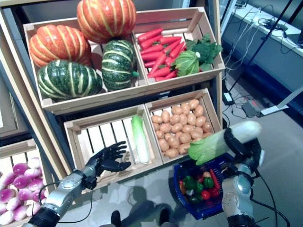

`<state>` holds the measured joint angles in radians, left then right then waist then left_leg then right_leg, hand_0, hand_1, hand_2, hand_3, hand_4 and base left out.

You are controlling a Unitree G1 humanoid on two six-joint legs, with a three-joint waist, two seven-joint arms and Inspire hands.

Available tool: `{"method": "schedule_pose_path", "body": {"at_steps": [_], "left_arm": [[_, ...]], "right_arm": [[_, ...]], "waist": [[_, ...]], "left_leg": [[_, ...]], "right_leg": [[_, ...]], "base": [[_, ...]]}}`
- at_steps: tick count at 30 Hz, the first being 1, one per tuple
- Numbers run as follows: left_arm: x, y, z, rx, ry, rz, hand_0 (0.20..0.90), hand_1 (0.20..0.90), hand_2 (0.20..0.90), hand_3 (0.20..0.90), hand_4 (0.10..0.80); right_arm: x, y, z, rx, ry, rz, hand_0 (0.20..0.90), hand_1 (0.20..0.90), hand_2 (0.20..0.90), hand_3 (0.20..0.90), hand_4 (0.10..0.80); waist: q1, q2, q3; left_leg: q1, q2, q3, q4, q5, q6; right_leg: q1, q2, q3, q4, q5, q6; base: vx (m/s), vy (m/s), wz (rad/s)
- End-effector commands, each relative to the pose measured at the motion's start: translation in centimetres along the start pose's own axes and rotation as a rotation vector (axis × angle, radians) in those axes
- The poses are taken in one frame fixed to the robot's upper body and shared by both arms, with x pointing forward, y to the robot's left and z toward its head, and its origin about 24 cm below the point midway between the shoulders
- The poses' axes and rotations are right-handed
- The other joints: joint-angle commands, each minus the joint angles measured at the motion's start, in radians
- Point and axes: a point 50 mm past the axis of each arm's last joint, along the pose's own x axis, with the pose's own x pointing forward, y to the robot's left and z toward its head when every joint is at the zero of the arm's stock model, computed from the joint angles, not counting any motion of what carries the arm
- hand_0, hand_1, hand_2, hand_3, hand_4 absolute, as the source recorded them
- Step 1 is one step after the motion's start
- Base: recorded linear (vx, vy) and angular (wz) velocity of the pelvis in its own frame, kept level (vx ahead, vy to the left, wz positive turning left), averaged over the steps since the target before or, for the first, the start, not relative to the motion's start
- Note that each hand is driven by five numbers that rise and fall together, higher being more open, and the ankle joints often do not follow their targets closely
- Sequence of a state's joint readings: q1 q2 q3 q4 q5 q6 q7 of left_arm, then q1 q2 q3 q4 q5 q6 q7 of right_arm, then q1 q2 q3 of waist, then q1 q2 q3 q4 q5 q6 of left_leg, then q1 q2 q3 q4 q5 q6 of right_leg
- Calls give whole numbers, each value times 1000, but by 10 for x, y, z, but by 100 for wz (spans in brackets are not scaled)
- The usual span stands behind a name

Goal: Put vegetables into the basket

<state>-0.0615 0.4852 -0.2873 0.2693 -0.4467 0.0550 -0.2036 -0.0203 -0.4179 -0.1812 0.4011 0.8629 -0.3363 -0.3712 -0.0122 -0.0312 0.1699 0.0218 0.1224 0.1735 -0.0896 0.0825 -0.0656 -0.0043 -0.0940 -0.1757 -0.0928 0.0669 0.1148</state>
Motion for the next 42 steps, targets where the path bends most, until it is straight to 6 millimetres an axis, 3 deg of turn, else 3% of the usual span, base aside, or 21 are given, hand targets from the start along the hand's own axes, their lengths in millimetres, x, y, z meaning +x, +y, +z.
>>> {"method": "schedule_pose_path", "body": {"at_steps": [1, 6, 16, 25, 36, 42], "left_arm": [[5, 9, 65, 26, -279, -2, 900, 900, 900, 900, 800], [11, 4, 105, 72, -434, -16, 900, 900, 900, 900, 800], [11, -1, 150, 105, -615, -33, 900, 900, 900, 900, 800], [6, -10, 183, 118, -754, -73, 900, 900, 900, 900, 800], [-5, -12, 201, 142, -841, -55, 900, 900, 900, 900, 800], [-6, -11, 207, 151, -863, -33, 900, 900, 900, 900, 800]], "right_arm": [[26, 11, 74, 217, -334, -28, 300, 300, 300, 300, 400], [38, 11, 72, 346, -327, -73, 300, 300, 300, 300, 400], [57, 21, 72, 573, -293, -151, 300, 300, 300, 300, 400], [69, 37, 84, 717, -291, -149, 300, 300, 300, 300, 400], [78, 27, 122, 518, -363, -417, 300, 300, 300, 300, 400], [82, 18, 125, 428, -322, -525, 300, 300, 300, 300, 400]], "waist": [[8, 4, 20], [16, 26, 137], [39, 52, 282], [48, 72, 350], [59, 87, 350], [62, 95, 350]], "left_leg": [[-24, 12, -59, 2, -53, -5], [-120, -15, -65, 42, -40, 1], [-326, -48, -110, 241, -53, -14], [-510, -51, -131, 416, -80, -22], [-726, -47, -131, 544, -108, -8], [-800, -48, -138, 576, -113, 1]], "right_leg": [[15, -18, -24, 36, -21, 8], [-86, -13, -17, 113, -32, -6], [-218, -12, -52, 233, -52, -33], [-364, -35, -80, 372, -88, -50], [-607, -71, -75, 536, -115, -51], [-695, -83, -63, 593, -123, -51]], "base": [[-173, -28, -1], [-213, -36, -1], [-123, -72, 8], [-103, -57, 1], [-67, -60, 2], [-60, -29, 0]]}}
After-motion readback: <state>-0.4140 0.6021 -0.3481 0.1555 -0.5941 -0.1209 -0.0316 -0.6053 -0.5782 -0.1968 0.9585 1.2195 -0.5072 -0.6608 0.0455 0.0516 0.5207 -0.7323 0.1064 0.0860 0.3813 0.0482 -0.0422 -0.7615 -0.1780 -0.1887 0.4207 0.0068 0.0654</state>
